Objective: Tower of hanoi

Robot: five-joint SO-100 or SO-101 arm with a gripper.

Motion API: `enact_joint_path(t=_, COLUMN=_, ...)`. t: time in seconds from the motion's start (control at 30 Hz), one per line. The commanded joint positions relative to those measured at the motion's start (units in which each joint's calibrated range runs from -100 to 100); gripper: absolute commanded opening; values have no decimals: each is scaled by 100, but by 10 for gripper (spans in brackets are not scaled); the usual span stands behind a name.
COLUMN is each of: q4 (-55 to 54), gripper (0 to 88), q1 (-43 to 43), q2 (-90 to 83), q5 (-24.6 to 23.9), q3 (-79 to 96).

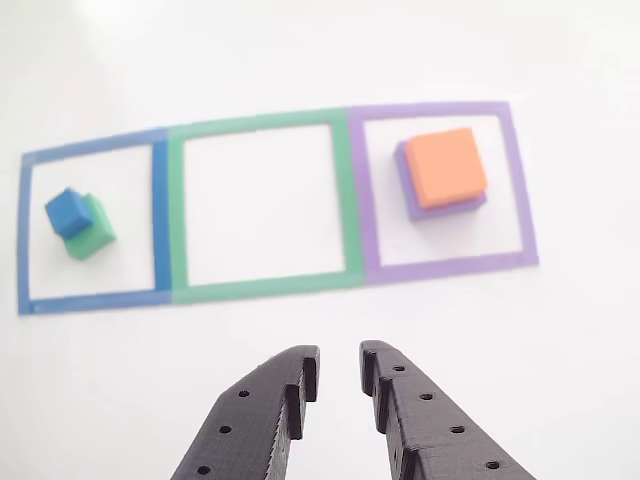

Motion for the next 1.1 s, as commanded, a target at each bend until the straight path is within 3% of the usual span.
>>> enact_joint_path(t=0.0, q4=22, gripper=1, q1=341, q2=-173, q5=0, q3=-246)
enact_joint_path(t=0.27, q4=-504, gripper=12, q1=989, q2=-389, q5=0, q3=680)
enact_joint_path(t=0.4, q4=-1249, gripper=101, q1=1264, q2=-565, q5=0, q3=1589)
enact_joint_path(t=0.57, q4=-2511, gripper=244, q1=1515, q2=-645, q5=0, q3=2716)
enact_joint_path(t=0.83, q4=-4656, gripper=326, q1=1790, q2=-934, q5=0, q3=4869)
enact_joint_path(t=1.07, q4=-7424, gripper=358, q1=2049, q2=-429, q5=0, q3=6532)
